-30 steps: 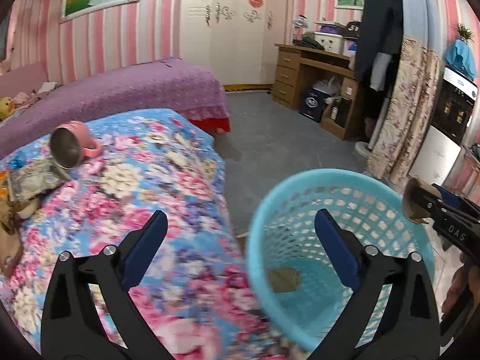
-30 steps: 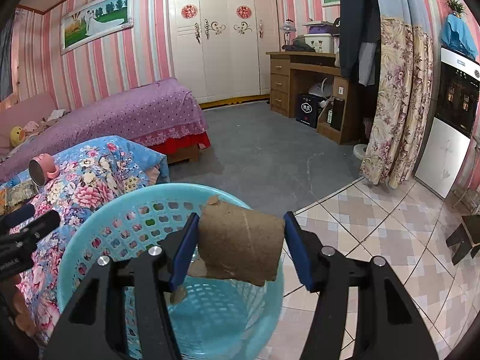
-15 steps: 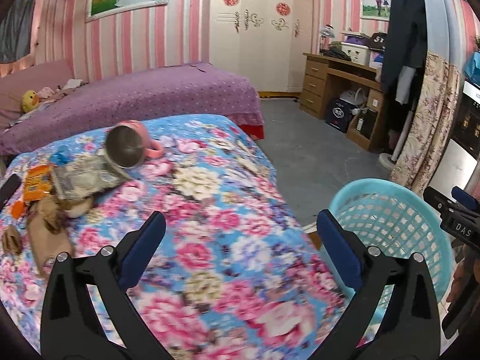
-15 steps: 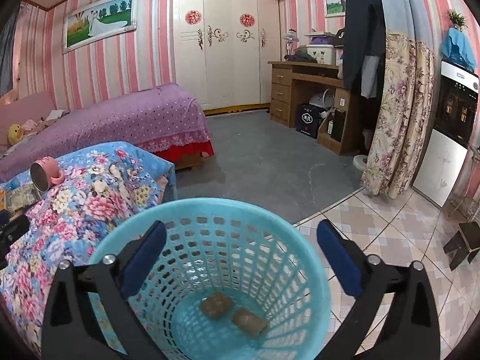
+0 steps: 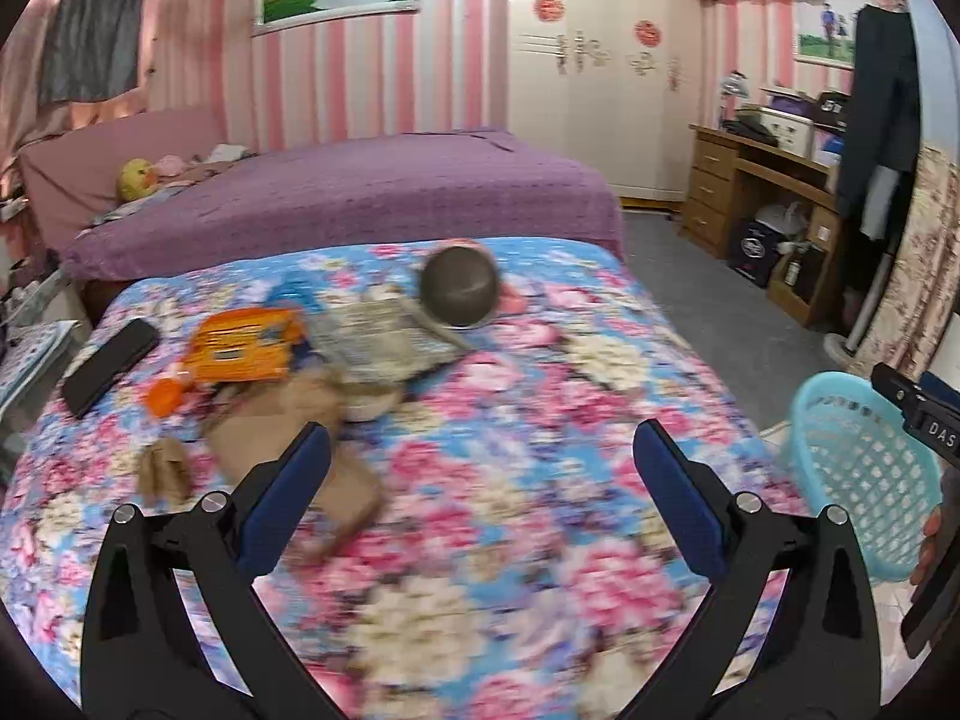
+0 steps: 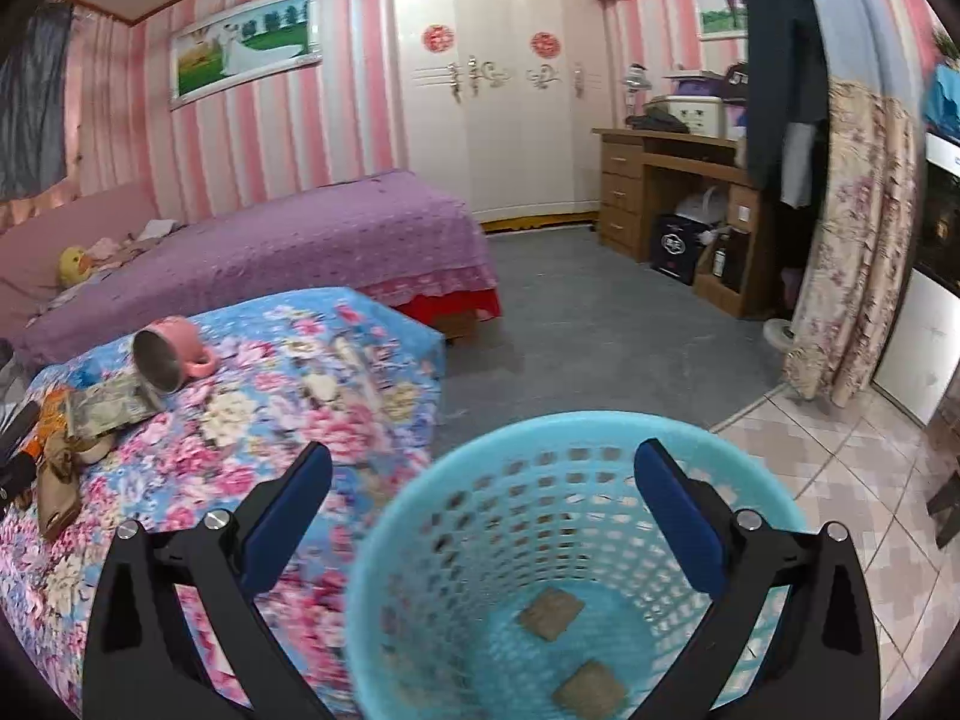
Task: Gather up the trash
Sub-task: 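Return the right tool to the bed toward the crumpled brown paper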
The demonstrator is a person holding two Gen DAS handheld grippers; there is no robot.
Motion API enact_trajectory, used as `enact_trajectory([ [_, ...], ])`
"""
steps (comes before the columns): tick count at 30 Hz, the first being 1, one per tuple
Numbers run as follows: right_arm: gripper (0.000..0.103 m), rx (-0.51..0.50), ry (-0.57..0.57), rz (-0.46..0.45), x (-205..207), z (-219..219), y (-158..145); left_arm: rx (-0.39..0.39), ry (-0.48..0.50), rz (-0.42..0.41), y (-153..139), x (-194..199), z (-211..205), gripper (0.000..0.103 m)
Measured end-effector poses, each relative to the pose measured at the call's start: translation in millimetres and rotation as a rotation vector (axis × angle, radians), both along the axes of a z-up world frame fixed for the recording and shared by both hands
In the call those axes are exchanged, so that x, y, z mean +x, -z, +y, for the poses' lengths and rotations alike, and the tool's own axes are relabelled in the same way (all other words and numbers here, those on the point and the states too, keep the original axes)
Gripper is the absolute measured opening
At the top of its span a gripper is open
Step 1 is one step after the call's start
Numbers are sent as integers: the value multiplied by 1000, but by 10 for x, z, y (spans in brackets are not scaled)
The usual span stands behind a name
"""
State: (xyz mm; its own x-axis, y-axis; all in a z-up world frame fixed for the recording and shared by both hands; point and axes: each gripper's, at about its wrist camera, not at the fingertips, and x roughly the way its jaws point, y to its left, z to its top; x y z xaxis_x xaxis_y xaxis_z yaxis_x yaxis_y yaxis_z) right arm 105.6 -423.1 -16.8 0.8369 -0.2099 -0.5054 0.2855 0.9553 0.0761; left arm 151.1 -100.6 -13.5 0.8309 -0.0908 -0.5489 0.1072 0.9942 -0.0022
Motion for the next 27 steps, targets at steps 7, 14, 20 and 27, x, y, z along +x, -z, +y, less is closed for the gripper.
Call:
enact_trajectory([
  [7,98,-22,-64,-4,144,504,-6,18,-89,-23,95,-5,583,97],
  [14,98,-76,-117,42,296,879,99,33,-133,1,269,22,1037,97],
  [20,98,-47,-159,53,394,1102,163,48,-190,6,359,49,1414,97],
  [27,98,-12,-153,63,463,1291,208,14,-247,61,451,163,1771,97],
])
